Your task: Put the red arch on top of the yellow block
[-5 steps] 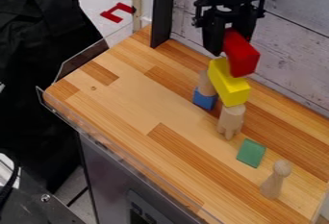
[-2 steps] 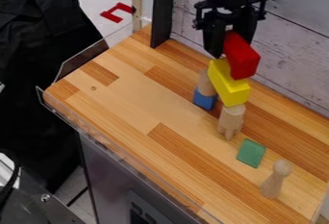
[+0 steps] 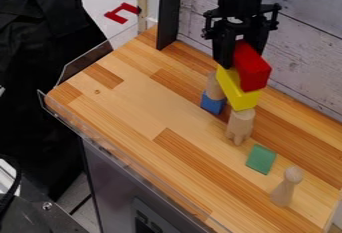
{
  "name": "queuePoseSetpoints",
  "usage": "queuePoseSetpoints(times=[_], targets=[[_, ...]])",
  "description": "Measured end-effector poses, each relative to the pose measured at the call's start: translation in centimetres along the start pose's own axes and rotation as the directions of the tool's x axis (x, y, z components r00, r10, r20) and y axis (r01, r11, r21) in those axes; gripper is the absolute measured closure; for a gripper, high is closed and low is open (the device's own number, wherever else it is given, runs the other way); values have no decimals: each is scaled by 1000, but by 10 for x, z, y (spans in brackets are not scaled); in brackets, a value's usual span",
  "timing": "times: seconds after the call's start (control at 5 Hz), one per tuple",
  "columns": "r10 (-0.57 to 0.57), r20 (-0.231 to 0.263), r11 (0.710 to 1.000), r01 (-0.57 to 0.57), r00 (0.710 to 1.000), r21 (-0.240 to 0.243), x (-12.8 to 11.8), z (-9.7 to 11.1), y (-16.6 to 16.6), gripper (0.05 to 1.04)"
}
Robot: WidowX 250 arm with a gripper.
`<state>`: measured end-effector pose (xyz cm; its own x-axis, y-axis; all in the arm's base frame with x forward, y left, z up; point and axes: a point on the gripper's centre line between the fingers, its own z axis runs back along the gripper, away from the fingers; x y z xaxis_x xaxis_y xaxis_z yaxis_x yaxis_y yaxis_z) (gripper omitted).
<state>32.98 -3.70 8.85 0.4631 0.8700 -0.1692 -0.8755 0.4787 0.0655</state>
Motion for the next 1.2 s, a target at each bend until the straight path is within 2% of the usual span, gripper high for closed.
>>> queuePoseSetpoints(times=[0.2,0.4,0.6,0.8,1.0,1.2], targets=[[0,-6,1000,0,1000,2,-1,-2,1,435],[4,-9,1000,-4,1000,0,-1,-1,1,144],[17,-12,1000,-18,1000,-10,2,0,1,78],[28,4,999,-28,1000,-15,3,10,2,83],[45,69,994,-38,997,-106,13,59,-5,83],[104,84,984,-90,991,-156,33,93,0,83]])
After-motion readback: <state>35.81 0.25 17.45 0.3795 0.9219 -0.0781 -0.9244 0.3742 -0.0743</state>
